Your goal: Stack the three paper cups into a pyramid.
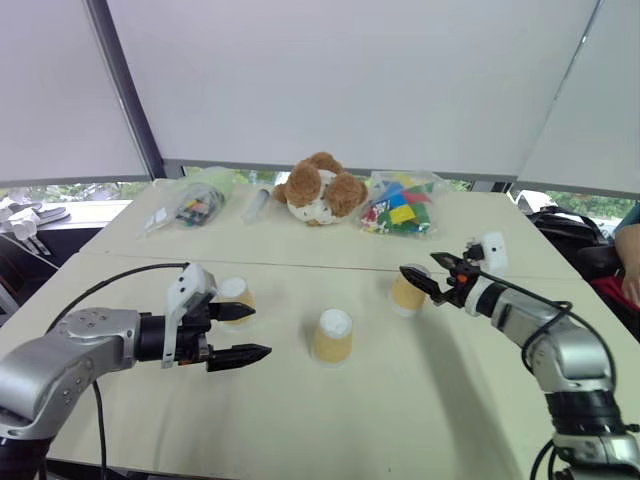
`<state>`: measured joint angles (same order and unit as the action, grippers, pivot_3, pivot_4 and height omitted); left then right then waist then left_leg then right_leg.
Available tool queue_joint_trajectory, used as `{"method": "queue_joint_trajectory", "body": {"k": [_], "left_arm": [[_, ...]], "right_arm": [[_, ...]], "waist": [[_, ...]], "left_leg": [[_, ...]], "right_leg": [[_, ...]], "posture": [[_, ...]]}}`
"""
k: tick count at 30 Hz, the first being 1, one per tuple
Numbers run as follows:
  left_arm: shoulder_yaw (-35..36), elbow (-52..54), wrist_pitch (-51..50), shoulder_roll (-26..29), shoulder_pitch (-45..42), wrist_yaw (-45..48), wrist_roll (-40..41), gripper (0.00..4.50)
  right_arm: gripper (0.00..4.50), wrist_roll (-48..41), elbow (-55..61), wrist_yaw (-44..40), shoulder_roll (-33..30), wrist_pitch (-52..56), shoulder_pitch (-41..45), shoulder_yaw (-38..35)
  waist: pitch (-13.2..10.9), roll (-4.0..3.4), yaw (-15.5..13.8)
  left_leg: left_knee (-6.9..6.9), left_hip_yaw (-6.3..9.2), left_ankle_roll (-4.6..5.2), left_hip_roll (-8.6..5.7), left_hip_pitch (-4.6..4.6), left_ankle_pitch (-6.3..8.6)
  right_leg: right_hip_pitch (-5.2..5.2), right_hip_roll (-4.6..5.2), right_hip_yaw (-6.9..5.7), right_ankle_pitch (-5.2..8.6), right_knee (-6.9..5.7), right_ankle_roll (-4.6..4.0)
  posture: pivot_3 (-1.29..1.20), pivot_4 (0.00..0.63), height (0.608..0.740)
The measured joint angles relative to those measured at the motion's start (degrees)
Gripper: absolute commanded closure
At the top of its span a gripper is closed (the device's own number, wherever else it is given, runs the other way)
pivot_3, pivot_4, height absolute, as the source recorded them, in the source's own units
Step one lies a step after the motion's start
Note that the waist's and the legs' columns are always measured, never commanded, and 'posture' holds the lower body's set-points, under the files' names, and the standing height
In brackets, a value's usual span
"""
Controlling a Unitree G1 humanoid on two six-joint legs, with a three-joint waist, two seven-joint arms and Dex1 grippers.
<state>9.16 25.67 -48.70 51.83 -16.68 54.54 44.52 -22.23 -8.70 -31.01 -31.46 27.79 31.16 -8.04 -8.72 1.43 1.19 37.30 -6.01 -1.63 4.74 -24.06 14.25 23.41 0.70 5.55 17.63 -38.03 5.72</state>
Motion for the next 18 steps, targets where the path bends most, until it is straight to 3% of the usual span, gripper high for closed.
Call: {"method": "queue_joint_trajectory", "body": {"k": [8, 18], "left_arm": [[0.49, 1.93, -1.07, -0.08, 2.39, -1.83, 1.12, 0.0], [1.19, 2.18, -1.04, -0.06, 4.92, -2.85, 1.13, 0.0]], "right_arm": [[0.05, 3.25, -10.22, -1.32, 2.71, -7.44, 3.85, 0.81], [0.05, 0.95, -7.07, -1.88, 3.33, -5.44, 0.97, -1.88]], "waist": [[-0.01, -0.02, 0.02], [-0.01, -0.02, -0.08]], "left_leg": [[-0.05, 0.0, -0.09, 0.03, 0.0, -0.05], [-0.04, 0.0, -0.12, 0.02, 0.02, -0.07]], "right_leg": [[0.01, -0.01, 0.0, 0.0, 0.0, 0.01], [-0.03, 0.0, 0.0, 0.0, -0.01, 0.0]], "posture": [[0.0, 0.15, 0.739], [0.0, 0.15, 0.739]]}}
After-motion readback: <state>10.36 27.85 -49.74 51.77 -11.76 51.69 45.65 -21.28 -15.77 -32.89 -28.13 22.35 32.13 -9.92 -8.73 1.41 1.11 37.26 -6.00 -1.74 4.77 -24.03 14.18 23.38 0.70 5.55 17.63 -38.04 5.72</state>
